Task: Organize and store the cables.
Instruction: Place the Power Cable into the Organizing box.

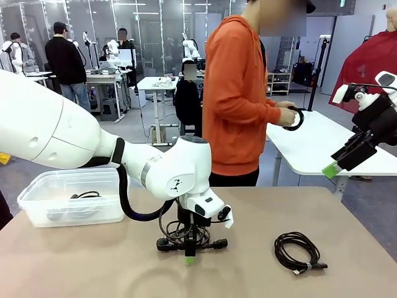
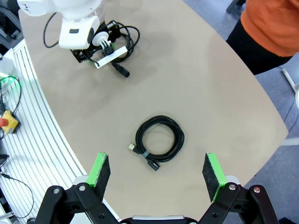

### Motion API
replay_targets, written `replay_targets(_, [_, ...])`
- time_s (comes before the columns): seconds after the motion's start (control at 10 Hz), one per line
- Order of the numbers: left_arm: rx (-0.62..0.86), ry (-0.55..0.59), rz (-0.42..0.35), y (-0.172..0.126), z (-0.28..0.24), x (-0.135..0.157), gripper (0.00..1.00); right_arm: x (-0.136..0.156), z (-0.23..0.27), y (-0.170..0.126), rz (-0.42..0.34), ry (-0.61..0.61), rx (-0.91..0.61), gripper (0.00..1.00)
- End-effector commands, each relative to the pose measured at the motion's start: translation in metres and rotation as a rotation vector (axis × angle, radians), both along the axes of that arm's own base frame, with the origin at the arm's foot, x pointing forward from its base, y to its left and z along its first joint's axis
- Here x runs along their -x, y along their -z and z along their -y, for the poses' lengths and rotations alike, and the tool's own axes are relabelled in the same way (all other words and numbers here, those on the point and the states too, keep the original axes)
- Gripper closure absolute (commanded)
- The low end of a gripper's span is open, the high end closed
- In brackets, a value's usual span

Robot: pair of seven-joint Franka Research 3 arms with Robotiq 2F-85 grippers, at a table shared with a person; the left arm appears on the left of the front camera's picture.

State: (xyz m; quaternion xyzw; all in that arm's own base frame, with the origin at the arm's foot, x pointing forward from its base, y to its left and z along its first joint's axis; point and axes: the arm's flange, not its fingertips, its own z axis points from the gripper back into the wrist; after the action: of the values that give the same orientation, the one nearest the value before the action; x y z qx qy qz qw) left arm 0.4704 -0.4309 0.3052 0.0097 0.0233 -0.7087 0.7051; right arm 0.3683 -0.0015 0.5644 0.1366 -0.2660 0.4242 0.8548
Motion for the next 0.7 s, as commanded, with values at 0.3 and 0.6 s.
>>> replay_targets(0.3, [-0.011,0.004,-0.033,-0.0073,-0.0024,-0.0029,1.0,-0.0014,0.0009,-0.0013,0.003,-0.002,0.0,0.0])
replay_targets(0.6, [-0.012,0.003,-0.041,-0.0082,-0.0042,-0.0015,1.0,-0.0014,0.0009,-0.0013,0.003,-0.002,0.0,0.0])
